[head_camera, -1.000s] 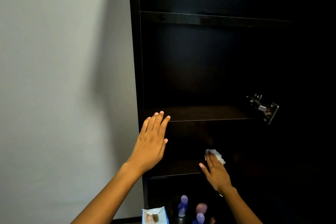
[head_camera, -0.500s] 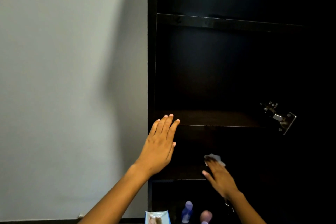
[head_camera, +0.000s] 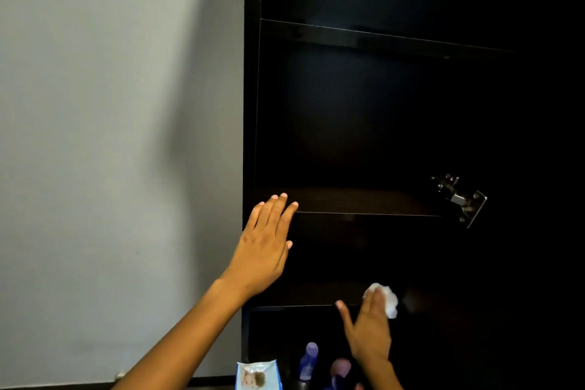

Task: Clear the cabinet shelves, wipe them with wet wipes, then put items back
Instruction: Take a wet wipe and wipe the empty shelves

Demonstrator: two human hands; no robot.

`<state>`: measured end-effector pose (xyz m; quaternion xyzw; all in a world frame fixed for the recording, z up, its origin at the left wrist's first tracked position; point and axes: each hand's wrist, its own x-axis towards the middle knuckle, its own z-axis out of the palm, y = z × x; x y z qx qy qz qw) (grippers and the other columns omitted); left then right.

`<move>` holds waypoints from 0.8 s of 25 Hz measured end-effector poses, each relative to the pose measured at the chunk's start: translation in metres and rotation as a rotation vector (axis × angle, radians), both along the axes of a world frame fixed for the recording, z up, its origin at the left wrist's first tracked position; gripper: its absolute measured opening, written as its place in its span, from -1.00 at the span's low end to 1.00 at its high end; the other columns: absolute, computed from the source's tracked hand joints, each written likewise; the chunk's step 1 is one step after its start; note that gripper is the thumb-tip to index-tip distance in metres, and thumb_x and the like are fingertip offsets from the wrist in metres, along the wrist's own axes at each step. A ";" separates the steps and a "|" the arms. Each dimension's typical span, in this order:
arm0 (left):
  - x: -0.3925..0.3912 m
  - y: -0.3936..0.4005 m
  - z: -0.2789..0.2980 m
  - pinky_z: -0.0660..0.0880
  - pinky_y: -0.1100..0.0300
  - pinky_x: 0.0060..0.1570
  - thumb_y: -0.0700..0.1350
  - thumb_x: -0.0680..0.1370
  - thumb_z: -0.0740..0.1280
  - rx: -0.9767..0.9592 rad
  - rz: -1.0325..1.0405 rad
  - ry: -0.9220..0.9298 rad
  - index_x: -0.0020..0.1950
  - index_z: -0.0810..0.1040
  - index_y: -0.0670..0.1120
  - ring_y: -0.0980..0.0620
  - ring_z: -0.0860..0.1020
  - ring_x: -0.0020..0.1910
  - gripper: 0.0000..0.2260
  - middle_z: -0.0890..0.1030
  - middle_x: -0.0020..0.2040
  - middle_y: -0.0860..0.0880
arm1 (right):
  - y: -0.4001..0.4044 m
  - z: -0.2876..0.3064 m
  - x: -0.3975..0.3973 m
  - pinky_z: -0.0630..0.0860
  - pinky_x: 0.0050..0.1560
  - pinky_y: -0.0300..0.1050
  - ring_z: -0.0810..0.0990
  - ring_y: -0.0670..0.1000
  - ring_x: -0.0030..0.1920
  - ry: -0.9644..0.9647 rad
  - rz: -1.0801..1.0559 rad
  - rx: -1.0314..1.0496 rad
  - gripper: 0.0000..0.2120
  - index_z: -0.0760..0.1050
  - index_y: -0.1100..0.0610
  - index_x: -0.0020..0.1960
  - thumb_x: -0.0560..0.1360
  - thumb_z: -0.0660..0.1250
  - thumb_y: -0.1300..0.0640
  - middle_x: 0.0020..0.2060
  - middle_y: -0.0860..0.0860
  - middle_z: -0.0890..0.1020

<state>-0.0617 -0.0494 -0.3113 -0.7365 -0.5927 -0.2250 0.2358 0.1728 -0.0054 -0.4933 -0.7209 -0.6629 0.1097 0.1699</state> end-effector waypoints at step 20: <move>0.001 -0.002 0.002 -0.08 0.07 0.46 -0.03 0.48 0.11 -0.020 -0.018 -0.026 0.46 0.10 -0.15 -0.11 0.21 0.45 -0.44 0.27 0.45 -0.19 | -0.009 0.014 0.035 0.45 0.22 0.09 0.50 0.08 0.20 0.229 -0.072 0.129 -0.72 0.48 -0.03 0.18 0.49 0.21 0.13 0.17 0.04 0.54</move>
